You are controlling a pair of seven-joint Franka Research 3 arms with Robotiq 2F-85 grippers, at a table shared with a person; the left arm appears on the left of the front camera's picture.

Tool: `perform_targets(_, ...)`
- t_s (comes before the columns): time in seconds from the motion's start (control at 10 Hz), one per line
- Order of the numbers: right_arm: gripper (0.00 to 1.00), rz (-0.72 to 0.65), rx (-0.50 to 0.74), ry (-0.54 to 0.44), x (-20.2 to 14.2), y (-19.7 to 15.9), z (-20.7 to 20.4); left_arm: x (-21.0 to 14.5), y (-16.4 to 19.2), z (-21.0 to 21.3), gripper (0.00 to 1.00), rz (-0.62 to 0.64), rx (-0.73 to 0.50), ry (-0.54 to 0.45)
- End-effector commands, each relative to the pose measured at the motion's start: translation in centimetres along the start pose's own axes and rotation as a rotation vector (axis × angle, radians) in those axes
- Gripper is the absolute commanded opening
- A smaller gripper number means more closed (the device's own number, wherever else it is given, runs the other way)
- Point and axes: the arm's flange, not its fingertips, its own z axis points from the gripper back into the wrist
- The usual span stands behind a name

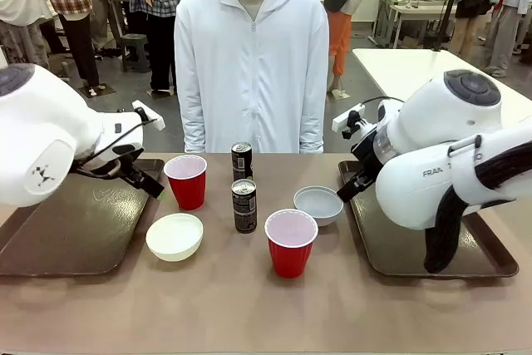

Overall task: Prepare tableware on both trays.
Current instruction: Pick up a Picnic Bowl from the table and place it on a Handle tray.

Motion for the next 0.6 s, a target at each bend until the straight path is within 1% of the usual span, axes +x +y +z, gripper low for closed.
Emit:
perform_targets(0.0, 1.0, -0.058, 0.006, 0.104, -5.1, 1.8, 5.7, -5.1, -2.6, 7.1, 1.0, 0.039, -0.066, 0.045)
perform_targets(0.1, 1.0, -0.099, 0.023, 0.17, -8.2, 2.4, 8.0, -7.6, -3.5, 9.3, 1.0, 0.064, -0.111, 0.085)
perform_targets(0.2, 1.0, -0.159, 0.07, 0.234, -11.4, 2.9, 9.7, -9.7, -4.2, 10.1, 1.0, 0.098, -0.209, 0.151)
perform_targets(0.3, 1.0, -0.195, 0.161, 0.271, -13.9, 3.8, 10.4, -11.0, -5.2, 9.8, 1.0, 0.09, -0.291, 0.228)
perform_targets(0.4, 1.0, -0.205, 0.225, 0.303, -15.9, 5.1, 11.1, -12.1, -6.3, 9.5, 1.0, 0.065, -0.332, 0.284)
perform_targets(0.5, 1.0, -0.202, 0.222, 0.315, -16.6, 5.7, 11.4, -12.4, -6.6, 9.3, 1.0, 0.081, -0.33, 0.298)
